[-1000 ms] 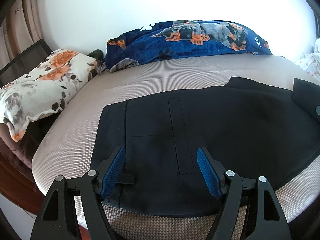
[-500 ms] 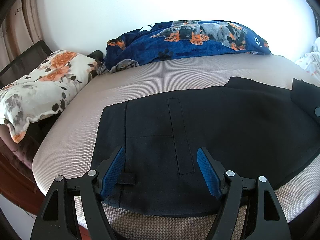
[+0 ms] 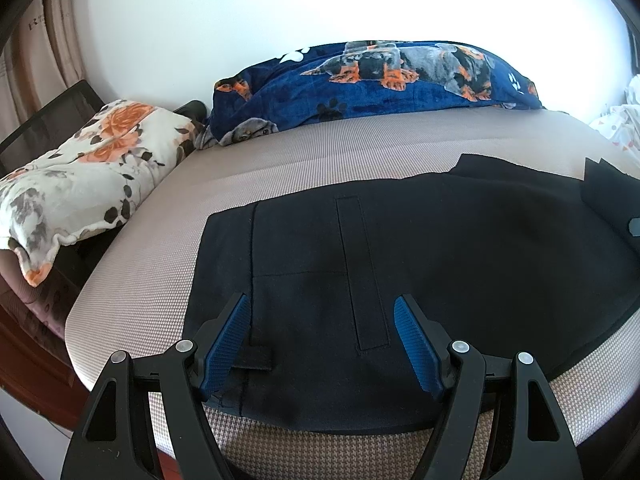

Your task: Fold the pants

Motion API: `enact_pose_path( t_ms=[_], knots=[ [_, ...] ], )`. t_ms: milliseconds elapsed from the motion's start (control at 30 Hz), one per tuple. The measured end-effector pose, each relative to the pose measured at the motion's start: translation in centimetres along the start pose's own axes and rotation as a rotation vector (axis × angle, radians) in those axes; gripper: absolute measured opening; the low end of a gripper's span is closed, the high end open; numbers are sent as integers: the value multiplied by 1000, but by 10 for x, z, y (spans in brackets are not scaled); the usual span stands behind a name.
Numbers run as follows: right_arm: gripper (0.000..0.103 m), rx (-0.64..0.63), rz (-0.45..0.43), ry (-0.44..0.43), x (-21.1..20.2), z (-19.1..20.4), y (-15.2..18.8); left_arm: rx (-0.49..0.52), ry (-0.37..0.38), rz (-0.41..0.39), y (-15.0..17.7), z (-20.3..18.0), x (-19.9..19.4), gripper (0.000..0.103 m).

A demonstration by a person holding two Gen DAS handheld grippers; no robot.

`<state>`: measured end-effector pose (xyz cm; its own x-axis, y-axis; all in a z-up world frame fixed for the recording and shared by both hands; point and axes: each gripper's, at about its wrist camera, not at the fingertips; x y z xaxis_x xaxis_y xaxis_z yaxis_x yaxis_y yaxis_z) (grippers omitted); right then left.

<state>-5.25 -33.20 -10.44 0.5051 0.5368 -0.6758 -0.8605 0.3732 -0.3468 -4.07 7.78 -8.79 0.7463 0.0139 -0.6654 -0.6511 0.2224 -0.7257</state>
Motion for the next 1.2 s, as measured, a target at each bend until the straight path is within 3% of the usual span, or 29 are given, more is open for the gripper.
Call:
enact_pose_path(
  t_ms=[300,400,567,767,1067,1200],
  knots=[
    [28,7,7,-15,3,2,1,1,-1,0,0,0,0,75],
    [34,3,12,-20,3,4,1,1,-2,0,0,1,0,75],
    [53,8,35,-52,7,7,3,2,-1,0,0,1,0,75],
    [63,-4,56,-83,9,14,7,2,-3,2,0,0,0,75],
    [63,26,93,-193,12,16,10,4,-3,2,1,2,0,75],
    [63,21,75,-187,10,13,10,2,1,3,1,3,-1,75]
  ],
)
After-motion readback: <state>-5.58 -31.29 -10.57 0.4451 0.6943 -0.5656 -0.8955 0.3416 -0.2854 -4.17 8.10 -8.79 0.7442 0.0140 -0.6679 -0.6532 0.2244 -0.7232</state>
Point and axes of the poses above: each gripper's, at about its wrist camera, not at the fingertips, and x roughly the way its jaws point, z to its left, y to its underside, and after that the axes turned 1 degree about y, right-handed
